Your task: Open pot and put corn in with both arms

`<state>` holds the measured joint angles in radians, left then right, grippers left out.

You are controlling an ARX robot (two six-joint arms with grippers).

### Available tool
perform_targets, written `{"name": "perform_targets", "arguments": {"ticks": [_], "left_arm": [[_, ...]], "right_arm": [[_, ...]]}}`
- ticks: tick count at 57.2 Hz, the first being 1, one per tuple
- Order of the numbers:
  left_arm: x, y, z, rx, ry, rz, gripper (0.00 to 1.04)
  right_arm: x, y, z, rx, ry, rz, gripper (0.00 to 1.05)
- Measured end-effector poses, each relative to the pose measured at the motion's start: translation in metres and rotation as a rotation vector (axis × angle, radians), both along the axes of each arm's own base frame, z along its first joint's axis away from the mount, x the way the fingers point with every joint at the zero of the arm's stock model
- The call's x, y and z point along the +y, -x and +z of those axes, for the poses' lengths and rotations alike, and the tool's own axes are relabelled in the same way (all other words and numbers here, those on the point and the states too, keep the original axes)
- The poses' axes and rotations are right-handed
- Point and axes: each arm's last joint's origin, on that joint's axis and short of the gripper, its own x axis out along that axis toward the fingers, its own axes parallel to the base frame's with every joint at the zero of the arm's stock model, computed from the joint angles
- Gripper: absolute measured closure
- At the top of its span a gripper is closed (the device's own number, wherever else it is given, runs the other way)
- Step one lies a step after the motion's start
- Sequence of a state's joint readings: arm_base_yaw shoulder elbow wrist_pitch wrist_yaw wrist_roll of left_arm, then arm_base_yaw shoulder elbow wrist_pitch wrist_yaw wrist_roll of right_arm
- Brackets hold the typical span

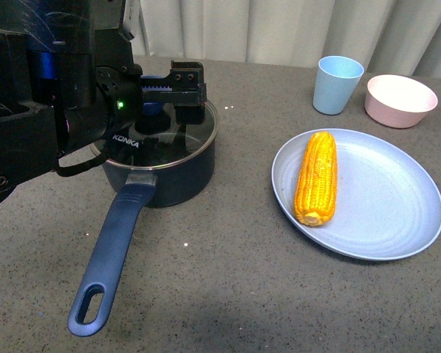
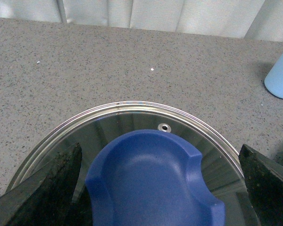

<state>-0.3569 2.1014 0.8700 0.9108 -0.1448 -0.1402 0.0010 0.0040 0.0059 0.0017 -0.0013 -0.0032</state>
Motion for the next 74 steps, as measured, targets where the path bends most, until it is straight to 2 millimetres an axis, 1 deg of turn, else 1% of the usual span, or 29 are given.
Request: {"name": "perform_targets", "arguments": {"ticks": [5, 8, 10, 11, 12, 14, 16, 18, 32, 37, 42, 48, 52, 64, 69, 74], "left_arm": [[0.000, 0.000, -0.001, 0.002, -0.002, 0.000, 0.07], [0.000, 0.000, -0.002, 0.004, -0.003, 0.000, 0.14], [0.000, 0.000, -0.002, 0.005, -0.003, 0.000, 0.22], [0.000, 0.000, -0.002, 0.005, -0.003, 0.001, 0.27], [0.000, 0.000, -0.002, 0.004, -0.004, 0.002, 0.29], [0.000, -0.001, -0.002, 0.005, -0.005, 0.006, 0.36], [0.001, -0.001, -0.002, 0.005, -0.002, 0.007, 0.41], [0.002, -0.001, -0.002, 0.005, -0.001, 0.006, 0.43], [0.003, 0.000, 0.000, 0.000, 0.008, -0.003, 0.45], [0.006, 0.003, 0.007, -0.009, 0.030, -0.005, 0.45], [0.010, 0.004, 0.018, -0.037, 0.056, -0.003, 0.45], [0.025, 0.003, 0.032, -0.086, 0.090, 0.029, 0.45], [0.039, 0.001, 0.034, -0.102, 0.099, 0.063, 0.45], [0.094, 0.003, 0.024, -0.079, 0.066, 0.174, 0.45], [0.113, 0.001, 0.022, -0.091, 0.057, 0.206, 0.45], [0.128, 0.000, 0.018, -0.092, 0.047, 0.232, 0.45]], "right_arm": [[0.000, 0.000, 0.000, 0.000, 0.000, 0.000, 0.09], [0.000, 0.000, 0.000, 0.000, 0.000, 0.000, 0.09], [0.000, 0.000, 0.000, 0.000, 0.000, 0.000, 0.09], [0.000, 0.000, 0.000, 0.000, 0.000, 0.000, 0.09], [0.000, 0.000, 0.000, 0.000, 0.000, 0.000, 0.09], [0.000, 0.000, 0.000, 0.000, 0.000, 0.000, 0.09], [0.000, 0.000, 0.000, 0.000, 0.000, 0.000, 0.09], [0.000, 0.000, 0.000, 0.000, 0.000, 0.000, 0.09], [0.000, 0.000, 0.000, 0.000, 0.000, 0.000, 0.09], [0.000, 0.000, 0.000, 0.000, 0.000, 0.000, 0.09], [0.000, 0.000, 0.000, 0.000, 0.000, 0.000, 0.09], [0.000, 0.000, 0.000, 0.000, 0.000, 0.000, 0.09], [0.000, 0.000, 0.000, 0.000, 0.000, 0.000, 0.09], [0.000, 0.000, 0.000, 0.000, 0.000, 0.000, 0.09], [0.000, 0.000, 0.000, 0.000, 0.000, 0.000, 0.09], [0.000, 0.000, 0.000, 0.000, 0.000, 0.000, 0.09]]}}
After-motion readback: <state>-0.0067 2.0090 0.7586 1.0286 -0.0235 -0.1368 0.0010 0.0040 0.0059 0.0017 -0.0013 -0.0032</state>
